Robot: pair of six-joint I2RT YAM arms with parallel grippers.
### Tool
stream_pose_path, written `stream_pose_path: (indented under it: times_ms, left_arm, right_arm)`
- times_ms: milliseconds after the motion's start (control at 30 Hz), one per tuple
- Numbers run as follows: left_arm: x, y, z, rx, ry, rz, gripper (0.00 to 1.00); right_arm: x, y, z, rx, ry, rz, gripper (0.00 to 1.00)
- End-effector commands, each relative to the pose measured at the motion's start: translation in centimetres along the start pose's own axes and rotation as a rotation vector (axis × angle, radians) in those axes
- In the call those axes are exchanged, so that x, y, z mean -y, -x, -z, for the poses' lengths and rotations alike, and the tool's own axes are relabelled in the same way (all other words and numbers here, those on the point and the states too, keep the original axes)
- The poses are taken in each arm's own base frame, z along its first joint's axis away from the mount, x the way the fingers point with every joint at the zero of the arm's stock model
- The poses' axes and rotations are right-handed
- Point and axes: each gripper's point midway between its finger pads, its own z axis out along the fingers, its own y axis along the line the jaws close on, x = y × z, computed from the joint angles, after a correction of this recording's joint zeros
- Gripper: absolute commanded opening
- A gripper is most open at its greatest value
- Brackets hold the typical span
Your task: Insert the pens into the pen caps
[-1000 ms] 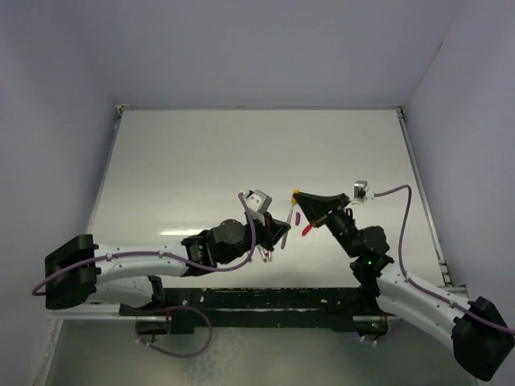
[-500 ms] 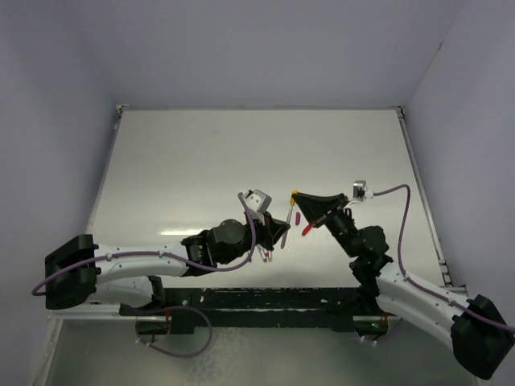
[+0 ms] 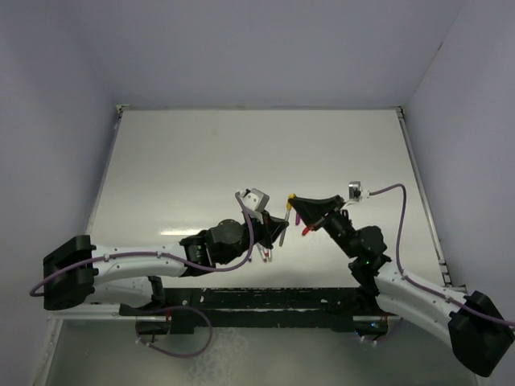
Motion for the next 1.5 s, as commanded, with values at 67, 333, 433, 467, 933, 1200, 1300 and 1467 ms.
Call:
stream_pose_path:
  times_ms: [67,333,433,467,933,1200,1300,1467]
  left_arm:
    - [1.4,4.4,-0.1,0.150,-0.026,0.032,0.00]
    - [0.9,5.6,0.0,0.210,0.003,0.038,0.00]
    - [0.9,6.6,0.1,0.252,0.005,0.019,0.00]
    - [0.9,7.0,0.3,0.268,0.006,0.015,0.00]
    - [0.2,12.3,1.0,0.448,0.012,-0.014,0.00]
    - [-0.5,14.8,1.5,0.512,0.046,-0.052,0.00]
    - [-1.0,15.0,1.1,0.511,0.058,-0.060,0.00]
    - [-2.3,13.3,0.6,0.443,0.100,-0.069,0.00]
  right_arm:
    - [-0.4,-1.0,0.1,-0.038,0.033,-0.025,0.00]
    - [0.0,-2.5,0.0,-0.116,0.022,-0.033,0.00]
    - [0.6,-3.5,0.1,-0.158,-0.007,-0.040,0.00]
    - [0.9,-3.8,0.1,-0.173,-0.018,-0.041,0.00]
    - [2.8,-7.9,1.1,-0.344,-0.123,-0.019,0.00]
    - [3.3,-10.1,1.4,-0.415,-0.161,0.011,0.00]
    - [3.0,-10.9,1.3,-0.438,-0.162,0.024,0.00]
    - [2.4,-10.1,0.6,-0.400,-0.150,0.039,0.00]
